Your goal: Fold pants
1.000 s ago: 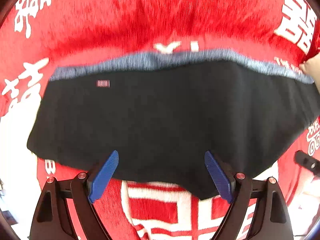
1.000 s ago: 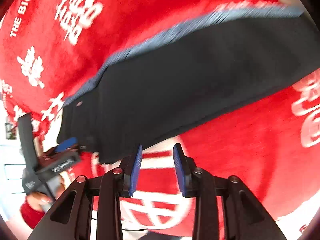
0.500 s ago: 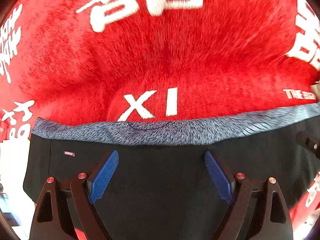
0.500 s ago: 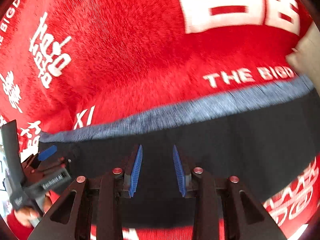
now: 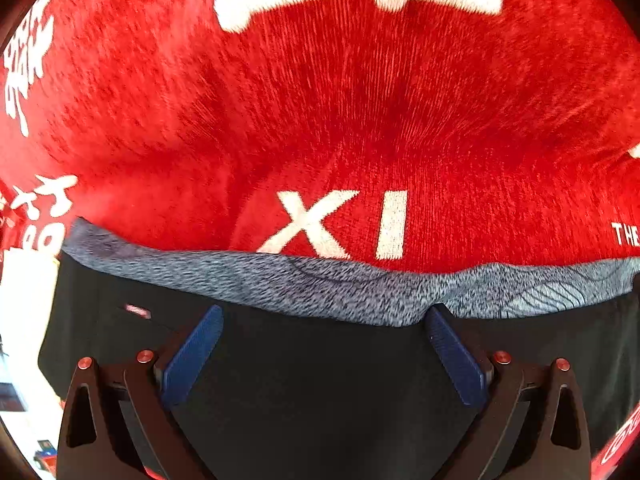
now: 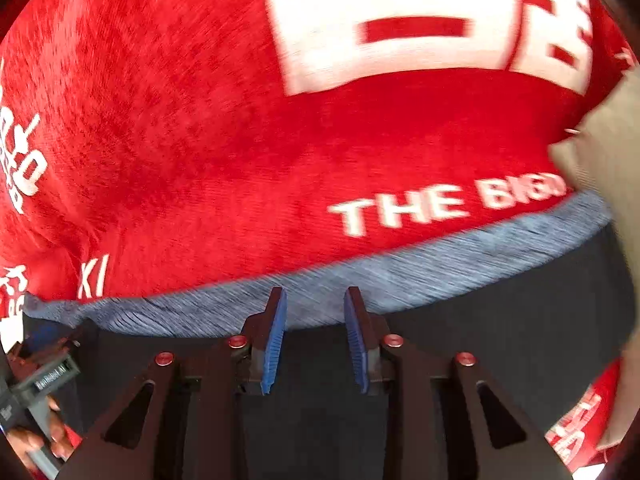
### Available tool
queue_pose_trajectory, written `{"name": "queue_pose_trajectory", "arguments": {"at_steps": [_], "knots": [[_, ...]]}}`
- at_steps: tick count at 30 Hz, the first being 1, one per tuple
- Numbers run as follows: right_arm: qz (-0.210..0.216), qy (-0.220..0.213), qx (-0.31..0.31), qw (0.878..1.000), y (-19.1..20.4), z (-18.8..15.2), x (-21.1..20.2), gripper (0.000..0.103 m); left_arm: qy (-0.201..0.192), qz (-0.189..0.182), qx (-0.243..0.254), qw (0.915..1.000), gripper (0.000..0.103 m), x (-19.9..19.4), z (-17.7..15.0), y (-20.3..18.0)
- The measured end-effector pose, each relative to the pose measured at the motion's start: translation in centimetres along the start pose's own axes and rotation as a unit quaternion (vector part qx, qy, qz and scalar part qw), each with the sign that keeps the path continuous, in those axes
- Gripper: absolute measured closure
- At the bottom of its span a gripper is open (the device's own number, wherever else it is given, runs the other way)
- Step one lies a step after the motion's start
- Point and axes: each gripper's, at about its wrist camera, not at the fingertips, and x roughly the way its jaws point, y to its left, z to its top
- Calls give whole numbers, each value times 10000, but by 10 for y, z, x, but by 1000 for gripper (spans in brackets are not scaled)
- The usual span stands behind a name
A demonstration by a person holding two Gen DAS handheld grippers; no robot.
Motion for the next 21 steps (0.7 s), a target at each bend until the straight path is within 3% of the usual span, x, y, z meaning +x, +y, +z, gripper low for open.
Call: {"name": "queue_pose_trajectory", "arguments": {"at_steps": [4, 9, 10, 11, 14, 21], "knots": [[-502, -100, 11, 9987, -36, -20, -17, 66, -50, -10, -100, 9999, 1, -18, -5, 8], [-1255, -111, 387, 9913, -96, -31, -20, 66, -170, 261, -216, 9993, 1, -26, -5, 8], [-1369, -97, 404, 9897, -106, -33, -19, 63, -107, 313, -250, 9991, 1, -22, -3, 7], [-1439, -67, 428, 9886, -116, -33, -16, 51, -57, 344, -270, 9990, 1, -16, -2, 5], [-1233, -108, 618, 9904, -134, -37, -12, 38, 34, 577, -197, 9981, 0, 19, 4, 1], [-1246, -143, 556, 9905, -135, -37, -13, 37, -208, 947, 32, 9953, 0, 21, 7, 20]]}}
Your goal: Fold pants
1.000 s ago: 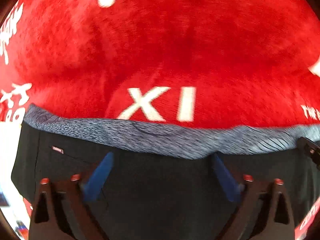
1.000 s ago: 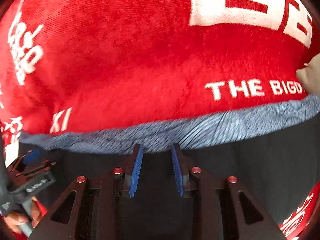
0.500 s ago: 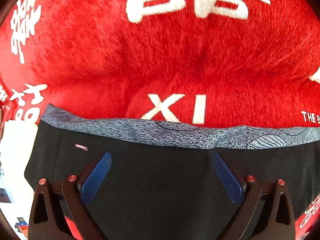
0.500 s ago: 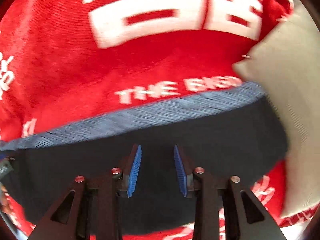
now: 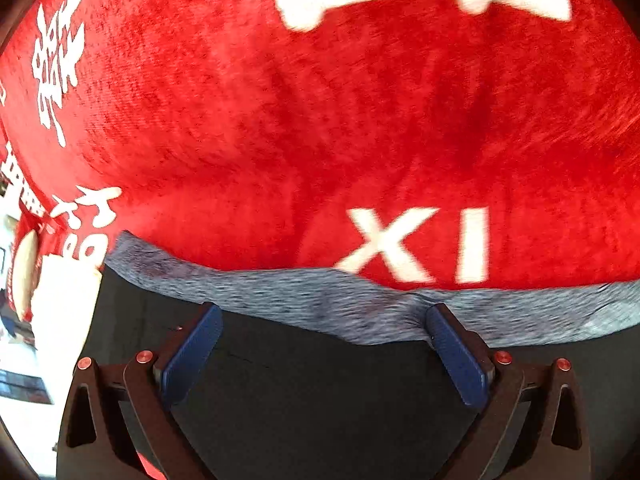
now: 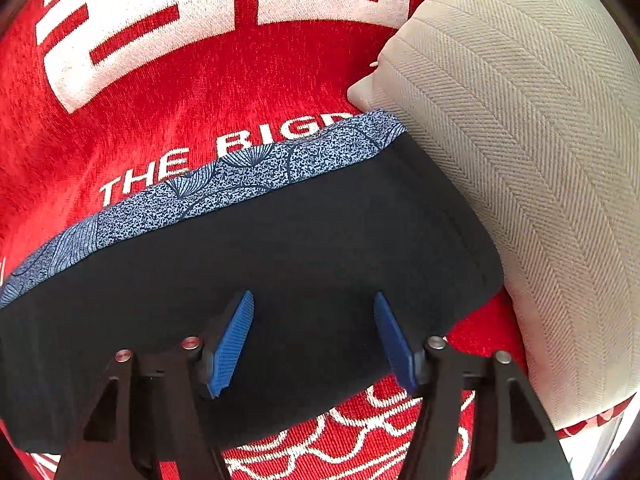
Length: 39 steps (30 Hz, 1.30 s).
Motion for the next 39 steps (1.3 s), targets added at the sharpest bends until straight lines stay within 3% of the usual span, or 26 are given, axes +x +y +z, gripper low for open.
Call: {"name": "queue_pose_trajectory", "arguments": {"at_steps": [2, 8, 12, 17, 25, 28, 33, 35, 38, 39], "knots": [[-20, -49, -65, 10000, 0, -4, -2, 37, 13, 231, 27, 9997, 0, 11, -3, 13], [-63, 89, -26, 9999, 11, -7, -17, 36, 111, -115, -449, 9989, 0, 1, -5, 54], [216, 19, -207, 9996, 35, -28, -45, 36, -50, 115, -224, 9997, 0, -13, -16, 84], [672, -35, -642, 9957, 82, -65, -78, 36, 277, -59, -488, 9984, 0, -13, -39, 124], [1220, 23, -1329, 9836, 158, -108, -111, 36, 604, 241, -184, 9977, 0, 12, -77, 128], [1399, 47, -1545, 9780, 180, -117, -116, 36, 474, 28, -307, 9984, 0, 20, -89, 138], [1609, -33, -1769, 9710, 217, -125, -124, 36, 588, 63, -214, 9980, 0, 17, -90, 137], [1556, 62, -1896, 9694, 230, -127, -115, 36, 639, -17, -198, 9978, 0, 12, -91, 135], [1176, 651, -2134, 9677, 245, -132, -80, 36, 673, -183, -136, 9975, 0, 1, -96, 130], [1200, 534, -2090, 9691, 244, -134, -83, 36, 692, -231, -116, 9973, 0, -3, -97, 128]]}}
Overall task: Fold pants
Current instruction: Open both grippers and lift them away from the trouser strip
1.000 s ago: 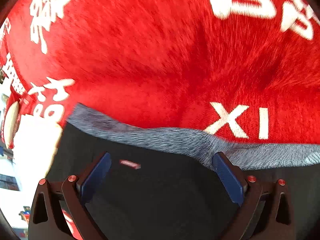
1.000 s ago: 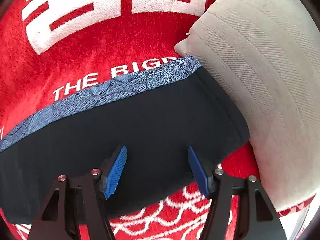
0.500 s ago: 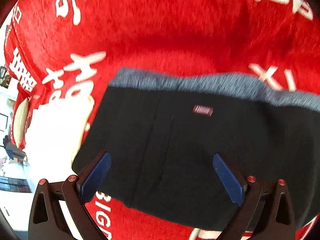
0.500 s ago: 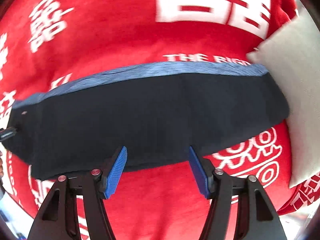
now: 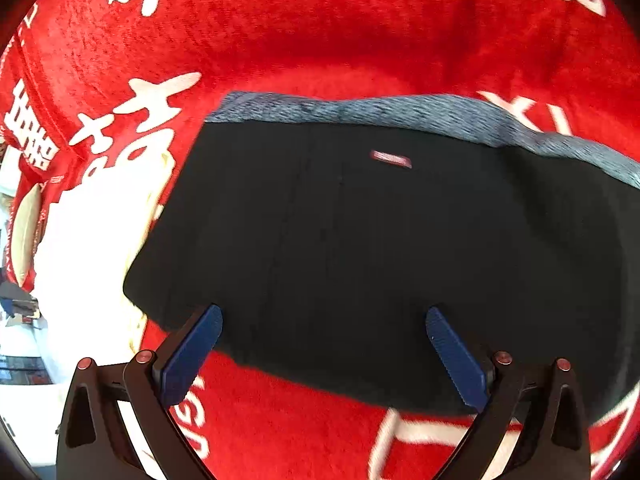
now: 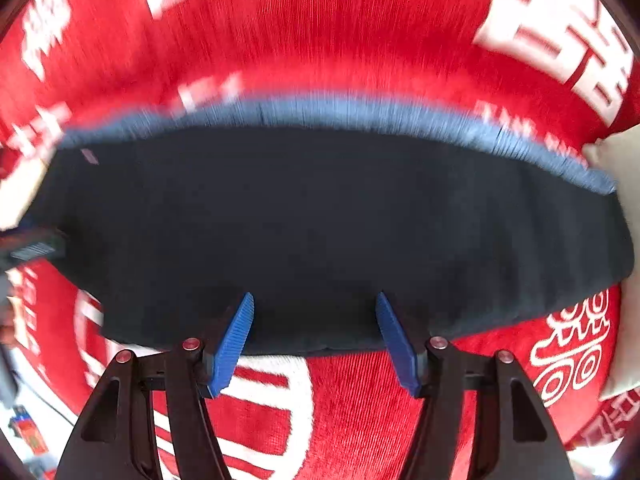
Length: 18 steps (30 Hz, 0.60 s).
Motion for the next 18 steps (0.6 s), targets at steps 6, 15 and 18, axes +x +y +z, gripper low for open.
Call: {"name": "queue_pose_trajectory", "arguments": {"at_steps": [6, 15, 18], "knots": [[223, -84, 347, 9991, -14, -19, -26, 35, 39, -324, 311, 9990, 0, -25, -18, -22], [259, 114, 952, 9951, -47, -53, -40, 35, 135, -590, 641, 9961, 0, -52, -31, -56], [300, 179, 1118, 9931, -53, -64, -39, 35, 148, -657, 755, 9949, 0, -60, -34, -69]]}}
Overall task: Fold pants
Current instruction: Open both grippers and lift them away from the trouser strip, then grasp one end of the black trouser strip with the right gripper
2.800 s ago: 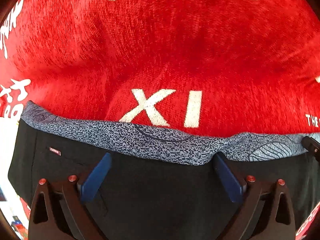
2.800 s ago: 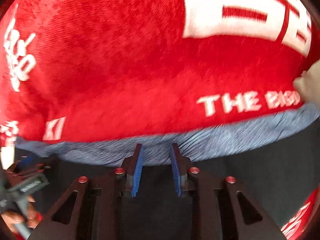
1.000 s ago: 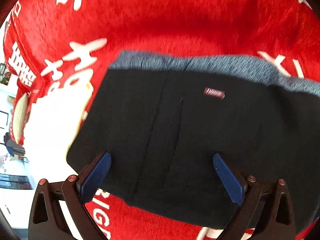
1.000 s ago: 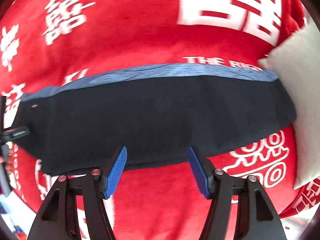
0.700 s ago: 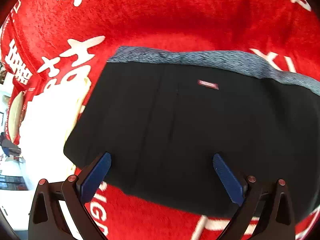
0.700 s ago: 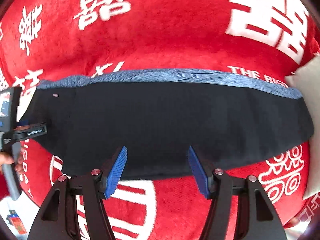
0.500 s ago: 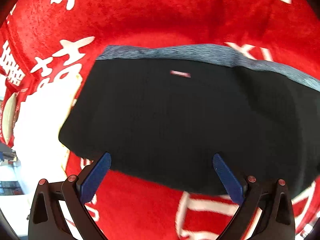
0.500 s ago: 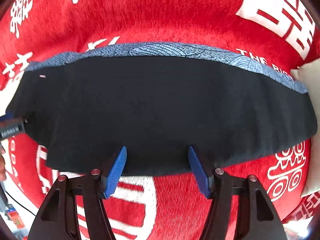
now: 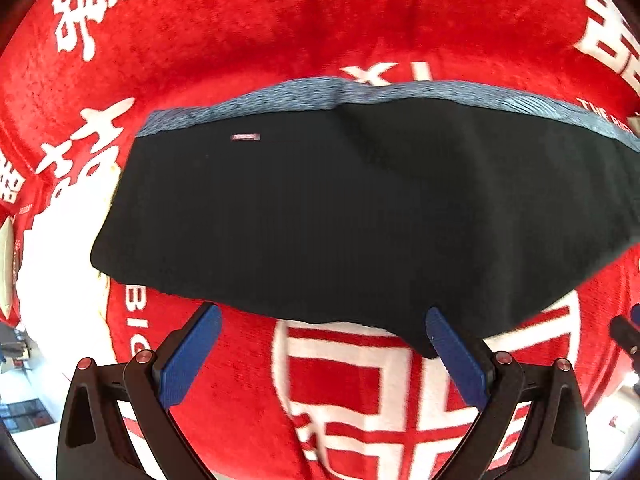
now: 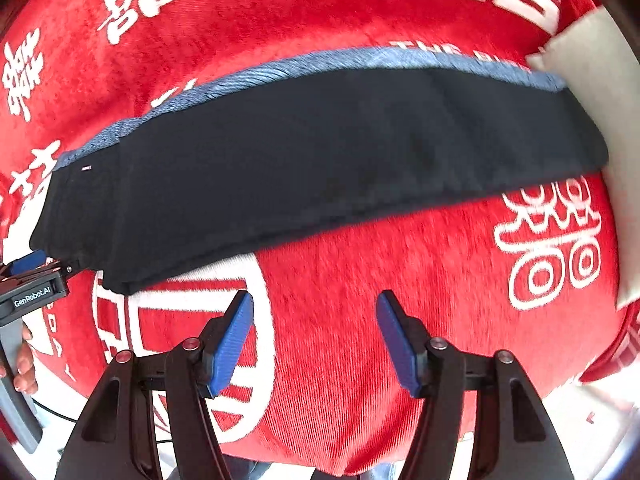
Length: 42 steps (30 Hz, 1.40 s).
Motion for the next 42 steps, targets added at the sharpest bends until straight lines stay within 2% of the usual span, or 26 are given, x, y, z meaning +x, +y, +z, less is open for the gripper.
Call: {"name": "queue_pose_trajectory", "arguments": {"at_steps": [12, 18, 29, 32, 36, 40, 42], "knots": [[267, 43, 705, 9971, -49, -16, -6, 35, 28, -248, 595, 9979, 0, -22, 0, -68], [624, -35, 1280, 9898, -93, -12, -9, 35, 8, -386, 877, 9954, 0, -27, 6, -114], [1042, -181, 1885, 9764, -165, -7, -7, 34, 52, -515, 1163, 9919, 0, -28, 20, -191], [1317, -243, 2107, 9683, -185, -6, -7, 34, 43, -528, 1212, 9912, 0, -28, 24, -207], [1902, -503, 2603, 9453, -216, -8, -6, 34, 57, -556, 1288, 9901, 0, -28, 29, -227], [1978, -582, 2826, 9368, -239, -8, -3, 34, -26, -642, 1322, 9891, 0, -32, 36, -245], [1971, -640, 2936, 9332, -250, -6, 0, 34, -55, -872, 1147, 9896, 0, -36, 45, -251]]}}
